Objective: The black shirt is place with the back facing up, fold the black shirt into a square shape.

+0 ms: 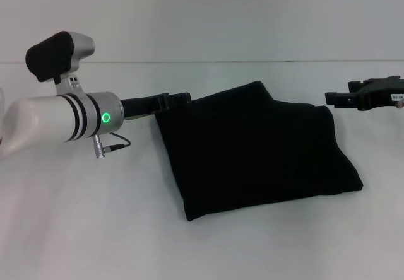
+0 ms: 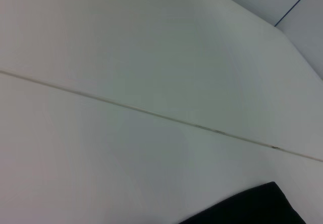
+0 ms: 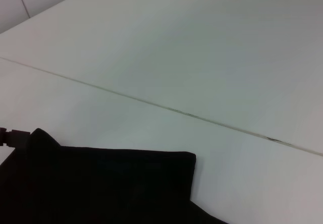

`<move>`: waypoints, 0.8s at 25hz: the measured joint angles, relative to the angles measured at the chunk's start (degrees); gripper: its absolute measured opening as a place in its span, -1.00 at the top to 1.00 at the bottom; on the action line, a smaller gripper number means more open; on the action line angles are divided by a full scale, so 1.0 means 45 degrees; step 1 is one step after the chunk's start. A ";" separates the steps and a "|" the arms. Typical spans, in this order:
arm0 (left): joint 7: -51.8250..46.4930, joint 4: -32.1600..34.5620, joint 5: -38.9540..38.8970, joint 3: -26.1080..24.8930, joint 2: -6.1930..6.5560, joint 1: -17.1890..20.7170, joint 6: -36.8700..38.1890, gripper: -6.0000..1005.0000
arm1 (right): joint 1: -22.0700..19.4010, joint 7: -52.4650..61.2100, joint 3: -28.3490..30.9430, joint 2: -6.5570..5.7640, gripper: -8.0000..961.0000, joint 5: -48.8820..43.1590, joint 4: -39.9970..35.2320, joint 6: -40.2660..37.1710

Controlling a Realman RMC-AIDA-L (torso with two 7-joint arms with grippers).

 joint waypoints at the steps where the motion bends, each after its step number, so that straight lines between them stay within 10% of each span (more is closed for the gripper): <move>1: 0.0000 0.0000 0.0000 0.0035 0.0001 -0.0009 0.0008 -0.79 | 0.0001 -0.0004 -0.0001 0.0001 -0.50 -0.0001 0.0001 0.0005; 8: 0.0064 0.0118 -0.0001 0.0858 -0.0048 -0.0078 0.0099 -0.78 | 0.0001 -0.0114 0.0008 -0.0011 -0.50 -0.0020 0.0012 0.0017; 20: 0.0009 0.0303 -0.0054 0.0900 -0.0119 -0.0132 -0.0025 0.12 | -0.0025 -0.0170 0.0047 0.0003 -0.50 -0.0020 0.0052 0.0016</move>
